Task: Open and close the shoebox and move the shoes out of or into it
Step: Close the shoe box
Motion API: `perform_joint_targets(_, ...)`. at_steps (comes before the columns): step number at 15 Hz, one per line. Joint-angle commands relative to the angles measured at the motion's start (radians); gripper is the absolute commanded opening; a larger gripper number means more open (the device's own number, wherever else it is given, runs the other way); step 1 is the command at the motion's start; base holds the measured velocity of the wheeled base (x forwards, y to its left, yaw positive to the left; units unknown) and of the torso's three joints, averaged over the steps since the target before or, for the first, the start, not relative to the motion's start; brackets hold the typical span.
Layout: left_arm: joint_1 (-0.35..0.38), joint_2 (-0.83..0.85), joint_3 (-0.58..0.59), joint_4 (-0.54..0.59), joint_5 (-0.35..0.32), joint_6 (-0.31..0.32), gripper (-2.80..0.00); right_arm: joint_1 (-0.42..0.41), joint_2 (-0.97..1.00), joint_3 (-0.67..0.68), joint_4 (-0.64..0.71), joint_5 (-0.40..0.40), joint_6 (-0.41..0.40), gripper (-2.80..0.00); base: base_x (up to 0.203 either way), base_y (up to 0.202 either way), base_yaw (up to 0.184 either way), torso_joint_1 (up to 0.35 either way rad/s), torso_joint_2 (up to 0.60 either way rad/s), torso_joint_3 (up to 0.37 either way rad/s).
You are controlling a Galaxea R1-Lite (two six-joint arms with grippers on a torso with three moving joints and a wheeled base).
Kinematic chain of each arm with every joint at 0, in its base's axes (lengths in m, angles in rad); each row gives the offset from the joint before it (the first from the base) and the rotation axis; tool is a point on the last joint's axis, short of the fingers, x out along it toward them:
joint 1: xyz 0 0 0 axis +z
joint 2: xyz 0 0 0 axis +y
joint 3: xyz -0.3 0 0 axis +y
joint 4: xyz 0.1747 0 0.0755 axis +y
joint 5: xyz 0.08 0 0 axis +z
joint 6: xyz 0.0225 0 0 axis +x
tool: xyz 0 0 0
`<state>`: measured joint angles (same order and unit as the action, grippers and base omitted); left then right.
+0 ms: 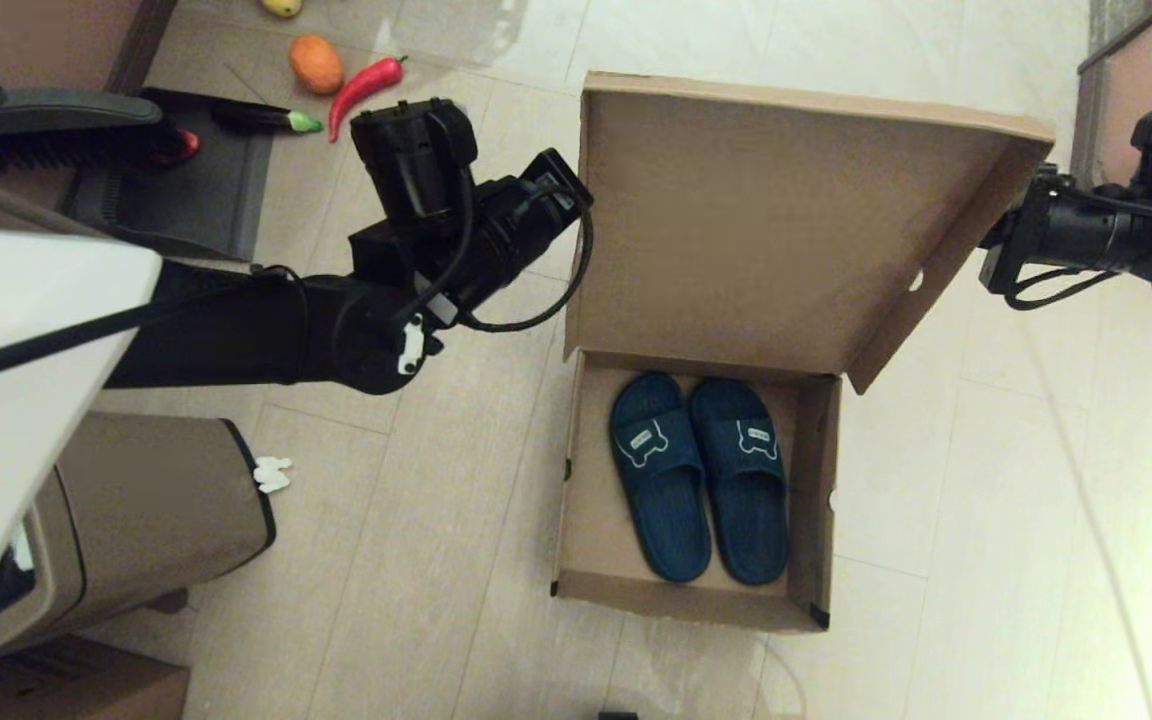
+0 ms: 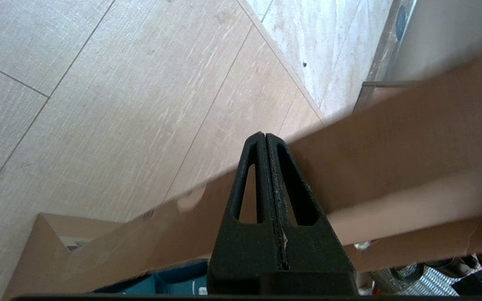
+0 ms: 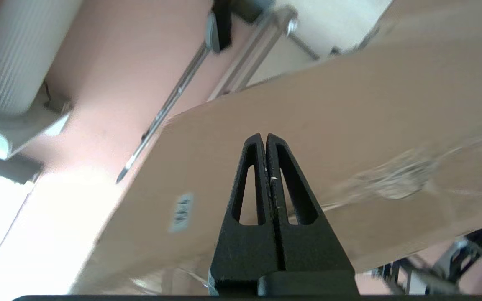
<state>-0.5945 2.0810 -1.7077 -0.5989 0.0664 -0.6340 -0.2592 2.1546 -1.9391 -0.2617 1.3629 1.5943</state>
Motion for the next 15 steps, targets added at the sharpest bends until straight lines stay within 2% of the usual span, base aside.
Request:
perform_joint_targets(1,-0.011,-0.026,0.008,-0.004,0.005,-0.004,-2.8,0.0,-0.016,0.01,-0.002,0.023,0.01,-2.8,0.0,0.0,0.0,0.0,0.0,0.0)
perform_joint_targets(5,-0.019,-0.171,0.175,-0.008,0.028,-0.005,-2.8,0.001,-0.033,0.045,-0.002,0.038,0.017,-2.8,0.0,0.0,0.0,0.0,0.0,0.0)
perform_joint_targets(8,0.011,-0.301,0.314,-0.013,0.042,-0.033,-2.8,-0.001,-0.073,0.124,-0.002,0.112,0.021,-2.8,0.0,0.0,0.0,0.0,0.0,0.0)
perform_joint_targets(10,0.064,-0.313,0.32,-0.013,0.048,-0.047,-2.8,-0.002,-0.108,0.189,-0.004,0.151,0.021,-2.8,0.0,0.0,0.0,0.0,0.0,0.0)
perform_joint_targets(12,0.117,-0.302,0.304,-0.008,0.03,-0.093,-2.8,-0.002,-0.153,0.29,-0.015,0.156,0.011,-2.8,0.0,0.0,0.0,0.0,0.0,0.0)
perform_joint_targets(15,0.16,-0.215,0.211,-0.007,-0.005,-0.097,-2.8,-0.002,-0.216,0.443,-0.078,0.157,0.005,-2.8,0.0,0.0,0.0,0.0,0.0,0.0)
